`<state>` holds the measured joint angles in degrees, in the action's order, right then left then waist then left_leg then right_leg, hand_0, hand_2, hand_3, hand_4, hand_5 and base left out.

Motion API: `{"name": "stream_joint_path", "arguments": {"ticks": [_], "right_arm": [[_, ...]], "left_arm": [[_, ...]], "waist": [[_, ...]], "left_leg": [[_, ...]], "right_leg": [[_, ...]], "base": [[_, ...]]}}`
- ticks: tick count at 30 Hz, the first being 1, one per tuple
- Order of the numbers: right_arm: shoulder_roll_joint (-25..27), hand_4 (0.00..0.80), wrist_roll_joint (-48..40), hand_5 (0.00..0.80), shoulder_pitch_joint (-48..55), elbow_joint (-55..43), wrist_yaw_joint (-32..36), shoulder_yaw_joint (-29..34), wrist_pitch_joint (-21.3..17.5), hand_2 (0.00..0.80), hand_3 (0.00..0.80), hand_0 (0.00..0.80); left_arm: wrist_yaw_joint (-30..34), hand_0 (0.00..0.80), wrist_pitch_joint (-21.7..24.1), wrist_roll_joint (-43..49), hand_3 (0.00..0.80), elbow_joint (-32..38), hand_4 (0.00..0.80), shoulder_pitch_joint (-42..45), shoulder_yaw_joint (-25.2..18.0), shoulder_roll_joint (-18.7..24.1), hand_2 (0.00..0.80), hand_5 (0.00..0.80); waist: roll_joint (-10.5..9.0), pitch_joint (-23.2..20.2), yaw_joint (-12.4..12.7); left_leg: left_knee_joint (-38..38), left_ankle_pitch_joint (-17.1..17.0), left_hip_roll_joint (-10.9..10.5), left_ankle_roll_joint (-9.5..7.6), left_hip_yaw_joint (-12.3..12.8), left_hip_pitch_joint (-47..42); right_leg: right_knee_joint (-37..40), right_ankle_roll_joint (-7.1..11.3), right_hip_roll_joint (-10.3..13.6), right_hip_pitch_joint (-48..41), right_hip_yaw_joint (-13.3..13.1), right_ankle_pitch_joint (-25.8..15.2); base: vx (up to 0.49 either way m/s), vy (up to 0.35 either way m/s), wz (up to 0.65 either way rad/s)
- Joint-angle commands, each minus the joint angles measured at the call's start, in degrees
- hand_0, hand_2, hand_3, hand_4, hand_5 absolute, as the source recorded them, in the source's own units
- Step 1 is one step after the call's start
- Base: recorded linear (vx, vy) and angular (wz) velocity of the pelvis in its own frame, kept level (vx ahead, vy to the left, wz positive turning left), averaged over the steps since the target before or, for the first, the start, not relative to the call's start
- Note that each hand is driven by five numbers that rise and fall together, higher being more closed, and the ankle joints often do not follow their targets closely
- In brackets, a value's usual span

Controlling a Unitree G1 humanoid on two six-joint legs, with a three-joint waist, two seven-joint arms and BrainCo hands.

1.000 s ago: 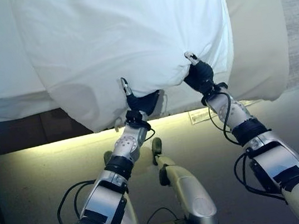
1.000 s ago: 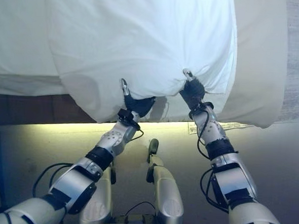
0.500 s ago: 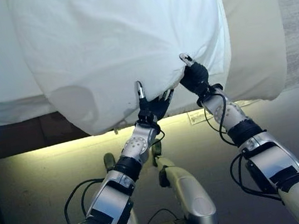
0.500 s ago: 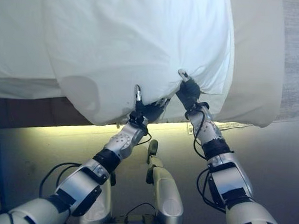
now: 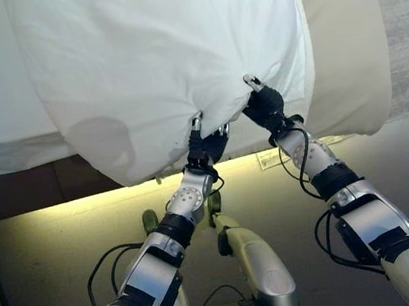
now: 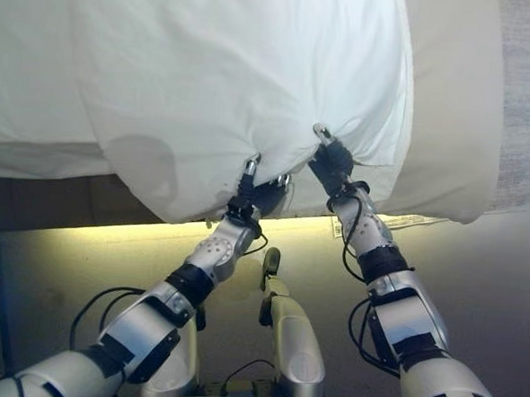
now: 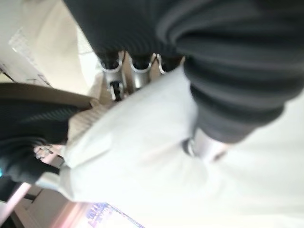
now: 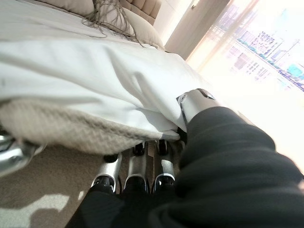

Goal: Make the bed neatly

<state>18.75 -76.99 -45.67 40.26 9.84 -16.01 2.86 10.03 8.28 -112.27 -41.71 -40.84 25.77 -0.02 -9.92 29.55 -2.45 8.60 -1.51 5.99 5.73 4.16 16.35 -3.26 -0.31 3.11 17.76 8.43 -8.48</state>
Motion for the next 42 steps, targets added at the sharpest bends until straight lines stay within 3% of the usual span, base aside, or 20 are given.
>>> {"name": "stream_joint_path", "arguments": {"ticks": [1,6,12,19,25,33,42], "right_arm": [[2.55,0.000,2.10,0.000,-2.29,-6.03,-0.71,0.24,0.07,0.000,0.000,0.000],[2.83,0.000,1.78,0.000,-1.84,-3.26,-1.69,-0.06,1.64,0.000,0.000,0.000],[1.82,0.000,3.94,0.000,1.05,0.69,-2.62,-0.77,6.41,0.000,0.000,0.000],[-1.19,0.000,7.72,0.000,10.75,5.75,0.93,-0.34,10.97,0.000,0.000,0.000],[-3.88,0.000,10.78,0.000,17.24,7.47,2.01,0.78,12.11,0.000,0.000,0.000],[-3.78,0.000,15.03,0.000,23.98,8.62,3.56,4.01,11.92,0.000,0.000,0.000],[-3.11,0.000,16.36,0.000,29.11,10.07,3.69,7.60,12.69,0.000,0.000,0.000]], "left_arm": [[2.05,0.800,0.99,-0.73,0.800,0.83,0.800,-5.07,-1.55,-4.30,0.800,0.800],[1.69,0.800,2.09,-0.73,0.800,0.29,0.800,-5.21,-2.66,-3.00,0.800,0.800],[1.40,0.800,2.83,0.02,0.800,-1.36,0.800,-3.99,-4.90,-0.51,0.800,0.800],[0.71,0.800,1.56,5.43,0.800,-2.73,0.800,2.27,-10.58,4.13,0.800,0.800],[1.25,0.800,1.27,7.22,0.800,-5.02,0.800,10.01,-16.79,6.66,0.800,0.800],[4.25,0.800,-1.38,11.67,0.800,-6.59,0.800,19.89,-24.88,8.49,0.800,0.800],[1.34,0.800,-4.76,22.98,0.800,-9.24,0.800,29.48,-29.76,12.21,0.800,0.800]], "waist": [[0.01,0.18,-0.30],[0.22,-0.02,0.28],[0.85,-0.48,1.08],[2.47,-2.78,2.39],[4.52,-5.65,3.82],[7.00,-9.24,6.02],[9.14,-14.98,8.51]], "left_leg": [[-3.11,-1.46,-1.57,-1.19,2.72,-0.35],[-2.88,-1.41,-1.66,-1.18,2.35,-0.56],[-3.20,-1.38,-2.03,-1.21,1.88,-1.40],[-4.99,-1.27,-2.58,-1.22,1.16,-4.47],[-6.41,-1.74,-3.38,-1.08,-0.06,-7.13],[-6.39,-1.29,-4.22,-1.34,-2.25,-10.31],[-7.84,-1.71,-5.05,-1.56,-4.60,-14.78]], "right_leg": [[-4.51,5.70,1.50,-1.31,3.59,3.87],[-4.99,5.64,1.81,-1.50,4.35,4.12],[-4.88,5.61,2.20,-2.37,4.84,4.42],[-3.69,5.36,2.86,-5.46,5.88,5.19],[-2.41,4.99,3.81,-9.01,7.41,5.81],[-1.90,4.49,4.28,-13.72,9.21,7.30],[-1.00,4.58,4.54,-19.13,10.66,7.76]], "base": [[-0.007,0.032,0.00],[0.000,0.000,0.00],[-0.004,0.031,0.02],[0.020,0.062,0.05],[0.056,0.096,0.08],[0.086,0.090,0.15],[0.100,0.038,0.11]]}}
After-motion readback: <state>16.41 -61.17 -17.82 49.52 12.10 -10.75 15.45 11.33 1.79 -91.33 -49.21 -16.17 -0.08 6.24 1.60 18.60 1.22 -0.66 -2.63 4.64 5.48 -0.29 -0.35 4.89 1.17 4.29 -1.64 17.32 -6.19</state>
